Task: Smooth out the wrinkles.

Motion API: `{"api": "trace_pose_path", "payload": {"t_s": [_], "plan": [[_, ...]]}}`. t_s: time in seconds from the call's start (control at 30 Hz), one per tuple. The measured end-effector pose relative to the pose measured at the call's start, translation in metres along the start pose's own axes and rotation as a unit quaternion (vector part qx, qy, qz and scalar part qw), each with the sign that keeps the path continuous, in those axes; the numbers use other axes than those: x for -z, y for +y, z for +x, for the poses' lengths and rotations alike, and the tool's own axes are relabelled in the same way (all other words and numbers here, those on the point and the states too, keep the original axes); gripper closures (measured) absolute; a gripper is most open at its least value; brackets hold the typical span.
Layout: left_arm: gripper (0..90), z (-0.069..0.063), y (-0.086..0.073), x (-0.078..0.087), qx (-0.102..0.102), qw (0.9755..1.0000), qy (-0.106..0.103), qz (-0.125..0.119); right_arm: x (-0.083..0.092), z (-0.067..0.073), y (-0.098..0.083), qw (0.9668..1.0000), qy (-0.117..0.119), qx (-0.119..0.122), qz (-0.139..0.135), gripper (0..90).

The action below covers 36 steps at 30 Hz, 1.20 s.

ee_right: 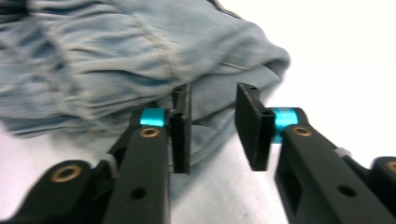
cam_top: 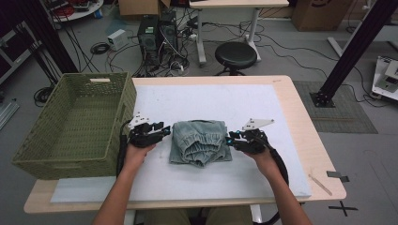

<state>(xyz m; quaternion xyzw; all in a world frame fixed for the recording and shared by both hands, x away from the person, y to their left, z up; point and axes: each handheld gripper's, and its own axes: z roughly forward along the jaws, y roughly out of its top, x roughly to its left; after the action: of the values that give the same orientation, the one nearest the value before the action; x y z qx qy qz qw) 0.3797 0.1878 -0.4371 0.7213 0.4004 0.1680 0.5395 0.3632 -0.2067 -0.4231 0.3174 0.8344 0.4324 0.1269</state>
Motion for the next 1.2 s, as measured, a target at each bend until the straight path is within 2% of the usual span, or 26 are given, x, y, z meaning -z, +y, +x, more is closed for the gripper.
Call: {"api": "trace_pose_path", "payload": {"t_s": [0.13, 0.27, 0.37, 0.43, 0.53, 0.73, 0.77, 0.83, 0.93, 1.13, 1.17, 1.2], "plan": [[46.8, -0.003, 0.004, 0.004, -0.006, 0.9997, -0.016, -0.017, 0.0, 0.009, -0.001, 0.9992, 0.03, 0.022, 0.011, 74.1], [40.6, -0.004, 0.007, 0.006, -0.006, 0.9996, -0.015, -0.022, -0.01, 0.015, -0.006, 0.9973, 0.053, 0.037, 0.037, 74.0], [40.5, -0.005, 0.008, 0.007, -0.009, 0.9996, -0.014, -0.023, -0.019, 0.018, -0.009, 0.995, 0.051, 0.053, 0.068, 75.0], [40.5, -0.006, 0.009, 0.006, -0.01, 0.9996, -0.015, -0.023, -0.019, 0.018, -0.008, 0.994, 0.045, 0.066, 0.074, 75.4], [40.3, -0.008, 0.011, 0.006, -0.012, 0.9994, -0.017, -0.027, -0.015, 0.019, -0.005, 0.9897, 0.03, 0.091, 0.106, 76.9], [38.8, -0.014, 0.017, 0.007, -0.021, 0.9989, -0.026, -0.034, -0.011, 0.016, -0.008, 0.9913, 0.038, 0.08, 0.097, 76.5], [38.8, -0.014, 0.018, 0.007, -0.022, 0.9988, -0.028, -0.034, -0.01, 0.016, -0.007, 0.9916, 0.042, 0.076, 0.096, 74.3], [38.5, -0.015, 0.019, 0.007, -0.022, 0.9987, -0.03, -0.035, -0.007, 0.014, -0.007, 0.9935, 0.047, 0.066, 0.079, 69.1], [38.3, -0.016, 0.018, 0.005, -0.02, 0.9983, -0.041, -0.037, -0.001, 0.009, -0.009, 0.9966, 0.04, 0.052, 0.051, 70.0], [35.9, -0.018, 0.019, 0.005, -0.017, 0.9979, -0.048, -0.041, -0.006, 0.01, -0.016, 0.9949, 0.042, 0.064, 0.066, 72.9], [35.6, -0.018, 0.02, 0.005, -0.02, 0.9978, -0.047, -0.042, -0.005, 0.009, -0.016, 0.9948, 0.045, 0.062, 0.067, 72.4], [34.7, -0.018, 0.02, 0.005, -0.021, 0.9978, -0.046, -0.043, -0.004, 0.009, -0.015, 0.9951, 0.044, 0.058, 0.067, 67.8]]}}
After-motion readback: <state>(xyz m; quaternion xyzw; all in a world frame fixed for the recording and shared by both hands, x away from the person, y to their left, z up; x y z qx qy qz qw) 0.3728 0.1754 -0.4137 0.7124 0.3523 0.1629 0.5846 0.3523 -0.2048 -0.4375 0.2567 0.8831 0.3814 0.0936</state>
